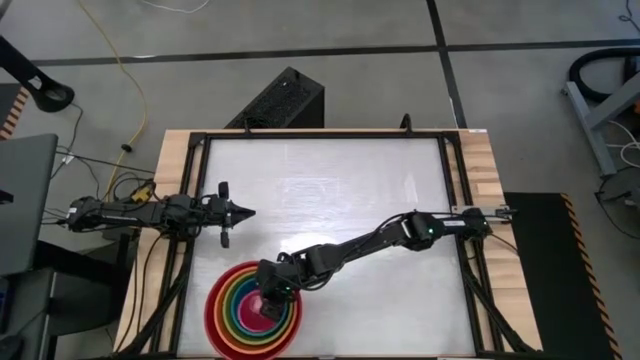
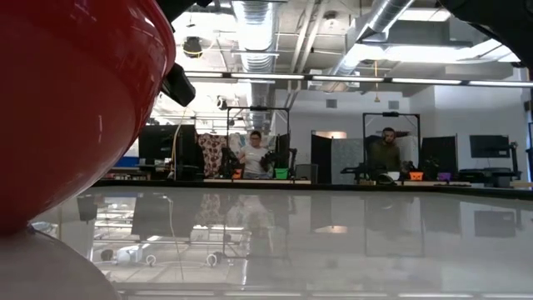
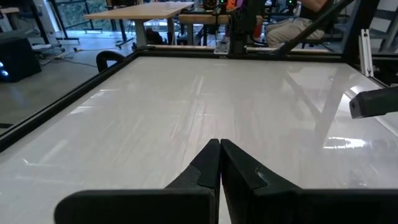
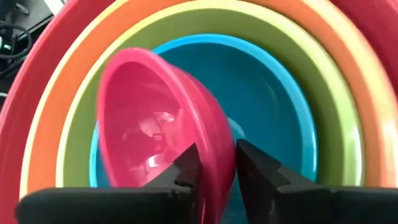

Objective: Nest bowls inside each other
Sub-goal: Stack the red bowl on top of the green stacked bowls, then return to Home Position

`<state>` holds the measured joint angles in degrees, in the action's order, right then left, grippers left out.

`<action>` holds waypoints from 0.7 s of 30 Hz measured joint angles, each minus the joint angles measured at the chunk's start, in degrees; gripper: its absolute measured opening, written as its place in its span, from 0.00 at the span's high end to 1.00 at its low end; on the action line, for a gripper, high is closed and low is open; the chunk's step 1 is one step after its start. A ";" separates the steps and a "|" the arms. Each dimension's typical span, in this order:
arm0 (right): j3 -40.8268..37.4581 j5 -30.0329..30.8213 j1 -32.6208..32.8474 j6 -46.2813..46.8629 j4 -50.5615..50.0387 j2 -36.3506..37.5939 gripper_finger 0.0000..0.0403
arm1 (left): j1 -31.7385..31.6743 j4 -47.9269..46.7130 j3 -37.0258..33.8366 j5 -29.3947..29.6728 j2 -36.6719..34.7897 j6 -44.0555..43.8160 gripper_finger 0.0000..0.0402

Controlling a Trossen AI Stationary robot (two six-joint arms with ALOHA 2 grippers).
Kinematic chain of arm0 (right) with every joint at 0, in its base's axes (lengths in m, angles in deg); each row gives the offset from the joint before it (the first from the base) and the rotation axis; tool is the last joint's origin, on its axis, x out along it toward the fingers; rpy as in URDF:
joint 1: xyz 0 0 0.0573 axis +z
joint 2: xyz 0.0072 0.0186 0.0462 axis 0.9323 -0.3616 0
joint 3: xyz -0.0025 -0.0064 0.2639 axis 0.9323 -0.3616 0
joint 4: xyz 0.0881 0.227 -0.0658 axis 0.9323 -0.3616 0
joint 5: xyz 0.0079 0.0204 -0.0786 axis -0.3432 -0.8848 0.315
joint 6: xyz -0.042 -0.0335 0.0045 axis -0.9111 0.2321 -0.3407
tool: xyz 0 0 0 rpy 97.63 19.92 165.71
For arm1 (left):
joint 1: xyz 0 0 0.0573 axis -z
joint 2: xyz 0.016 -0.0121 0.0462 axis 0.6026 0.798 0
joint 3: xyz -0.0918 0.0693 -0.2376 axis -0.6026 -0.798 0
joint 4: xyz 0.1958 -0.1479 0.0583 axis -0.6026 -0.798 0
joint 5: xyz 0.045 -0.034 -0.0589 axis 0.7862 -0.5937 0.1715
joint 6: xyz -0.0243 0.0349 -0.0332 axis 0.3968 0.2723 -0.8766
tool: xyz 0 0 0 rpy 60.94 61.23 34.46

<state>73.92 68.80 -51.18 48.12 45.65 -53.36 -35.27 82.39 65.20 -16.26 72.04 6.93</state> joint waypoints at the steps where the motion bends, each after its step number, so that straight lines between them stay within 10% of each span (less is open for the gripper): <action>1: 0.00 -0.35 -0.01 -0.03 -0.13 0.00 0.72 | 0.01 0.00 0.01 0.00 0.00 -0.02 1.00; 21: 1.46 -2.82 -1.69 -3.25 -1.76 0.68 0.50 | 0.01 0.00 0.00 0.00 0.00 0.00 1.00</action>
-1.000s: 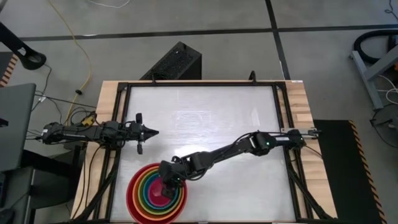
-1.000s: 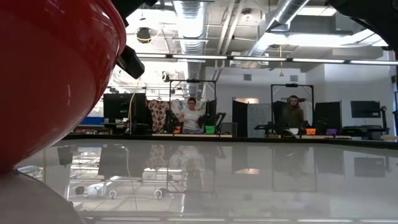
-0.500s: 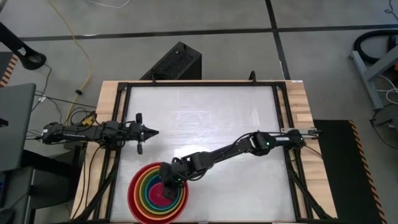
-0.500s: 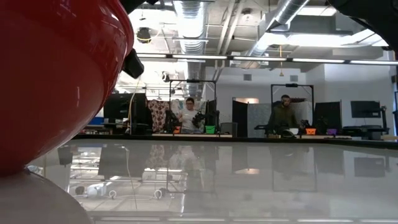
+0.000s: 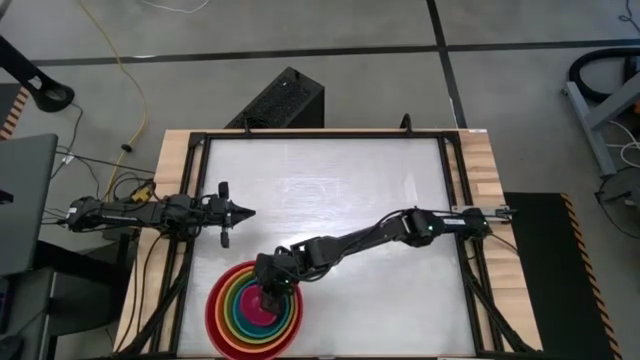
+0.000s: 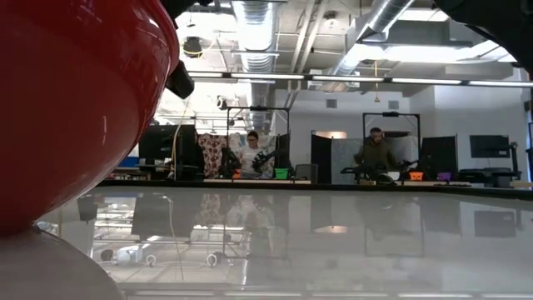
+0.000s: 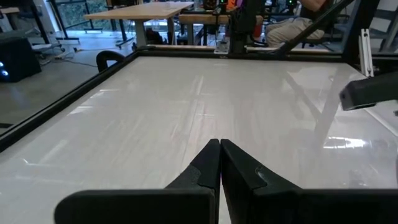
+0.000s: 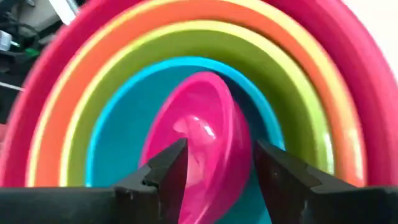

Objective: Nest bowls inside each other
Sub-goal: Return to Home Position

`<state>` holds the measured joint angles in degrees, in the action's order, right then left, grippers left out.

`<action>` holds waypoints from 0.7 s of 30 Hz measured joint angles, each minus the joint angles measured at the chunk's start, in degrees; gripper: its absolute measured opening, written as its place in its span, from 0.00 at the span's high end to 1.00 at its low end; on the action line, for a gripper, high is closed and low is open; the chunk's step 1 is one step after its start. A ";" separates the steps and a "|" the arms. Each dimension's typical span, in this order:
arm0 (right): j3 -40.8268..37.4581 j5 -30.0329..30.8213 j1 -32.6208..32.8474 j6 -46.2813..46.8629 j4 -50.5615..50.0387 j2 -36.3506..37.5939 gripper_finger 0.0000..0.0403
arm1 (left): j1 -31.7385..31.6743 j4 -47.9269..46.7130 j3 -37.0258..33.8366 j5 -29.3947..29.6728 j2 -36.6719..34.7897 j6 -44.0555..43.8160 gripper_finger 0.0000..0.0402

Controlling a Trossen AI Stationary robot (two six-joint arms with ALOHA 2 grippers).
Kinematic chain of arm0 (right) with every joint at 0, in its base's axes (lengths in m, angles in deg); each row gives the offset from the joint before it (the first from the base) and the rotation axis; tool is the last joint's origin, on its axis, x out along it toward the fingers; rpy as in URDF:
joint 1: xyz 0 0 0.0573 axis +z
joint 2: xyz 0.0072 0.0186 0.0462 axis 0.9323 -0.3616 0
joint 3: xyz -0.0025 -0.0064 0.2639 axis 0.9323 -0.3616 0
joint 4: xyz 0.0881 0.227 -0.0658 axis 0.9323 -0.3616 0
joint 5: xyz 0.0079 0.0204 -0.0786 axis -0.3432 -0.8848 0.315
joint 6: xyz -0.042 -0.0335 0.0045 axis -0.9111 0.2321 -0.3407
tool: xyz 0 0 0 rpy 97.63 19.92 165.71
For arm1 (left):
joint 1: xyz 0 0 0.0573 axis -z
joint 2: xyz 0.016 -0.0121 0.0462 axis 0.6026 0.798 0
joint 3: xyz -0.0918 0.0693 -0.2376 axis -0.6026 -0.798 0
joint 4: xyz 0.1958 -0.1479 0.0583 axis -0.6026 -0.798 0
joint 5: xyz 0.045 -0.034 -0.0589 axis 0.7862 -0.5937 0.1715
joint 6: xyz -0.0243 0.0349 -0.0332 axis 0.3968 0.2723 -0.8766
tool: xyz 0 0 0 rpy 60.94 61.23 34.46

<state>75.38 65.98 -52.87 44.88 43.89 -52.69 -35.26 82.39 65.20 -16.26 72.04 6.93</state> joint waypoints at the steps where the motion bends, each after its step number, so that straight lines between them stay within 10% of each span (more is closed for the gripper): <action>1: -0.04 -0.02 -0.02 -0.38 -0.65 0.40 0.50 | -0.01 0.00 0.00 0.00 0.00 -0.02 1.00; 10: 0.13 1.62 0.82 -7.56 -1.50 6.71 0.55 | -0.01 0.00 0.01 0.01 0.00 -0.02 1.00; 21: -1.39 2.78 2.32 -7.71 2.49 0.35 0.96 | 0.01 0.00 0.00 0.00 0.00 -0.02 1.00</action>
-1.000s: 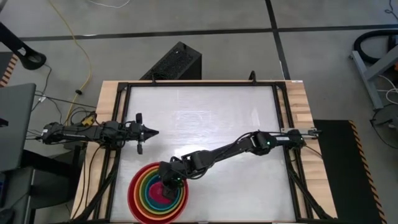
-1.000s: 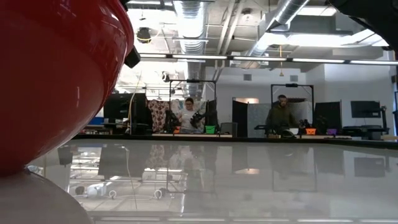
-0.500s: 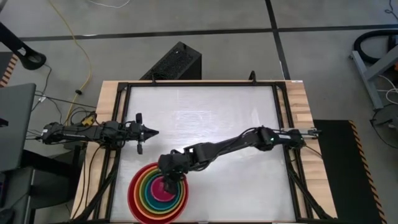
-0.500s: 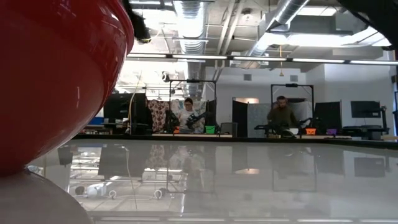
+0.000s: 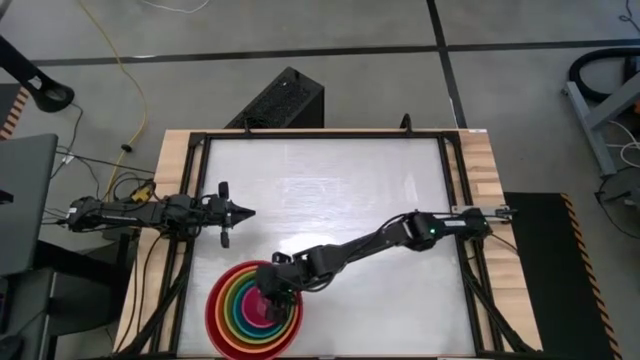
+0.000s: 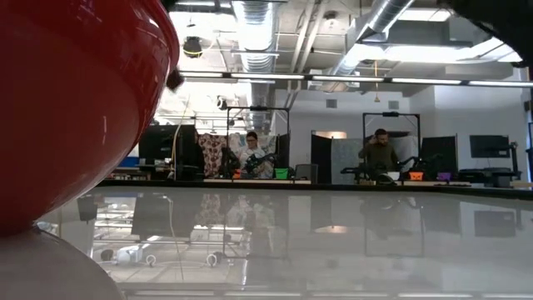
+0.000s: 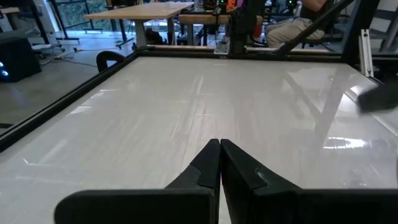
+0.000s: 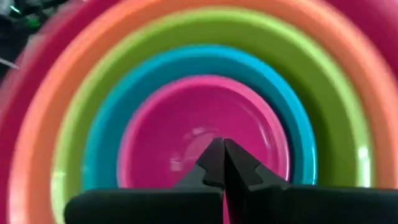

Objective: Nest bowls inside each other
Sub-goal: Return to Home Position

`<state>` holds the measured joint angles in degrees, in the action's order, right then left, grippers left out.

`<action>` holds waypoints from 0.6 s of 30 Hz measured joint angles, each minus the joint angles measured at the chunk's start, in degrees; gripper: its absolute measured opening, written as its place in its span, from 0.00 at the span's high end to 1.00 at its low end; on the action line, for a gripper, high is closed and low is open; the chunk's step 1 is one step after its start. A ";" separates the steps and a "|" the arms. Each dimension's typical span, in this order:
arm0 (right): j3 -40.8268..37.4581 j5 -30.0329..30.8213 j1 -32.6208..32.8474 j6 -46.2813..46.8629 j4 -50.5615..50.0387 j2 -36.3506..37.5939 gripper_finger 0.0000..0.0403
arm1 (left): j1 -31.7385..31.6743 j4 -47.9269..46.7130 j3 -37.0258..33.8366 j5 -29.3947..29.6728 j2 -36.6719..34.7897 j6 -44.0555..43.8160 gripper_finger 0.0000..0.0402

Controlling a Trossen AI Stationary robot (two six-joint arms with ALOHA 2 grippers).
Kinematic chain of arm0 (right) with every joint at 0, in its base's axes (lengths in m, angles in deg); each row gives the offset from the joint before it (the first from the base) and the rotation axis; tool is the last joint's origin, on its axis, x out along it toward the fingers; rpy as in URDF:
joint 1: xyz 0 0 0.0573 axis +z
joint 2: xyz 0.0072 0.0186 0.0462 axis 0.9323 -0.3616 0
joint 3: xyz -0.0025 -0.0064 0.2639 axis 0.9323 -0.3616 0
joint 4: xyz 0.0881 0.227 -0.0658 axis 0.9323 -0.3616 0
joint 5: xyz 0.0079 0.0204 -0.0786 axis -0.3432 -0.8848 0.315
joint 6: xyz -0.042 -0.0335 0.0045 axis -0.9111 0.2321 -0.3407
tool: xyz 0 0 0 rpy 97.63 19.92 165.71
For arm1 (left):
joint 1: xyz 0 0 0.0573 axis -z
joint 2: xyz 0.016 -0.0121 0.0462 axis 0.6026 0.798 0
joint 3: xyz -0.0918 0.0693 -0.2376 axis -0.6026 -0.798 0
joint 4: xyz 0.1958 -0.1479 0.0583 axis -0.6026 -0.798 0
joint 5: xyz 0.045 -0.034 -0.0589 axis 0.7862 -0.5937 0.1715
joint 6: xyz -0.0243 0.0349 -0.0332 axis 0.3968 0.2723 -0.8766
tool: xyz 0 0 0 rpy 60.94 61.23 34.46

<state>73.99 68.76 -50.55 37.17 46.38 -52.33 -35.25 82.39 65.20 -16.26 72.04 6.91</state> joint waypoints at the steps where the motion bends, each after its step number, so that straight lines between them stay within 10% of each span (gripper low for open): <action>1: -0.05 -0.65 -0.12 0.16 0.38 -0.71 0.96 | 0.00 0.00 0.02 0.00 0.00 0.02 1.00; 18: 0.21 9.41 1.35 -8.33 -15.54 9.74 0.99 | 0.00 0.00 0.01 0.00 0.00 0.02 1.00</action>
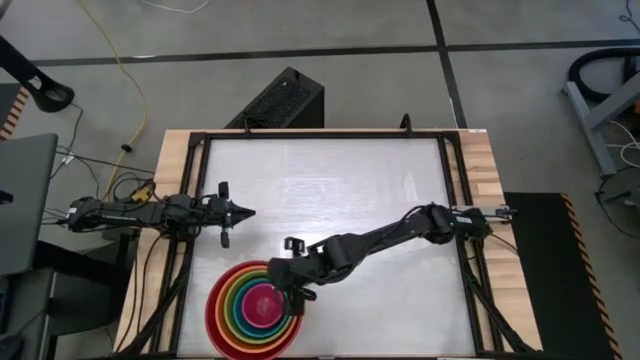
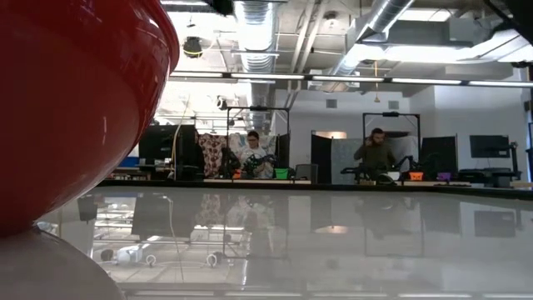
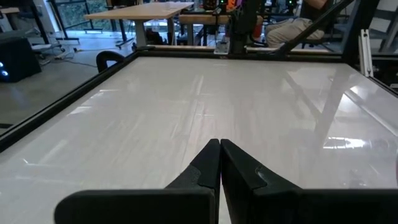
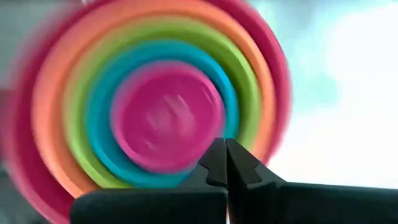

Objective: Nest bowls inside each other
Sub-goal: Return to Home Position

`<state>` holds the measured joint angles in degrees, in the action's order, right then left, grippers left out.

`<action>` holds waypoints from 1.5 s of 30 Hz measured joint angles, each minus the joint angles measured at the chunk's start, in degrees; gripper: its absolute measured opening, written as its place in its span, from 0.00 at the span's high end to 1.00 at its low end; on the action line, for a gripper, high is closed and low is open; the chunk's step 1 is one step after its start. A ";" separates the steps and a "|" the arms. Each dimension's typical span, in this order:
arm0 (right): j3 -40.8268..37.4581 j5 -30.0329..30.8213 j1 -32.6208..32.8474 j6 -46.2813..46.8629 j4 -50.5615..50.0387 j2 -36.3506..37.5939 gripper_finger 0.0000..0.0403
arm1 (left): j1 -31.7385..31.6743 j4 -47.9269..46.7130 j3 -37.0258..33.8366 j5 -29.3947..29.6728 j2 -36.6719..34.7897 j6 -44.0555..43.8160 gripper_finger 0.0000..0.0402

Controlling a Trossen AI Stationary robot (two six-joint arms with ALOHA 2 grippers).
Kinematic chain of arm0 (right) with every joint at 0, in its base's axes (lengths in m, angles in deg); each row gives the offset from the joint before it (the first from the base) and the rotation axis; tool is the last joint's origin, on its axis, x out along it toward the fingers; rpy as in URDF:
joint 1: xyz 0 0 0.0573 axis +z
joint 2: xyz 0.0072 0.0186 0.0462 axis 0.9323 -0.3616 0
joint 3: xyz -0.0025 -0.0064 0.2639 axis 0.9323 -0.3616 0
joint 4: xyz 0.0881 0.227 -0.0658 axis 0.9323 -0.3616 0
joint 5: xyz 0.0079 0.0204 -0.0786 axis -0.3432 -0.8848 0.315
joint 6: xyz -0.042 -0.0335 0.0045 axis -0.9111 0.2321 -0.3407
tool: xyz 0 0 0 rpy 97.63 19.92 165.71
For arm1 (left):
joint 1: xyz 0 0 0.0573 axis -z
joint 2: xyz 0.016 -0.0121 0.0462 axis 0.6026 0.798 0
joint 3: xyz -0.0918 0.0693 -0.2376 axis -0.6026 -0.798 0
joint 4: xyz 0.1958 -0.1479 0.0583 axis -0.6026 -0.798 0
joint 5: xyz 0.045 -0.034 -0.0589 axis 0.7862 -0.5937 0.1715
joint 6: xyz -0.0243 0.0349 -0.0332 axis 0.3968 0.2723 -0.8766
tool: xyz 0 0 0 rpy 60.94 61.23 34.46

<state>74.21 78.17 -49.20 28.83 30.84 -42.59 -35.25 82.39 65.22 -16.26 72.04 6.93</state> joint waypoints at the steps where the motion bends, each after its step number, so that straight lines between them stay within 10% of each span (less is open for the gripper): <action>1: -0.16 1.52 0.24 -0.30 -2.58 0.48 0.99 | -0.01 0.00 -0.02 0.00 0.00 -0.02 1.00; 16: -0.12 23.64 3.77 7.53 -35.08 8.27 0.99 | -0.02 0.00 -0.02 0.00 0.00 0.00 1.00; 28: -2.95 24.71 2.72 4.83 -40.25 16.44 0.99 | 0.00 0.00 0.00 0.00 0.00 -0.01 1.00; 34: -27.37 25.04 1.92 6.37 -28.06 38.19 0.99 | -0.01 -0.02 0.00 0.02 0.00 0.00 1.00; 45: -83.18 11.13 -1.94 -3.03 28.56 80.15 0.98 | 0.00 0.00 0.00 0.02 0.00 0.00 1.00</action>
<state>-8.97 89.30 -51.14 25.81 59.40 37.56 -35.25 82.39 65.22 -16.24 72.04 6.93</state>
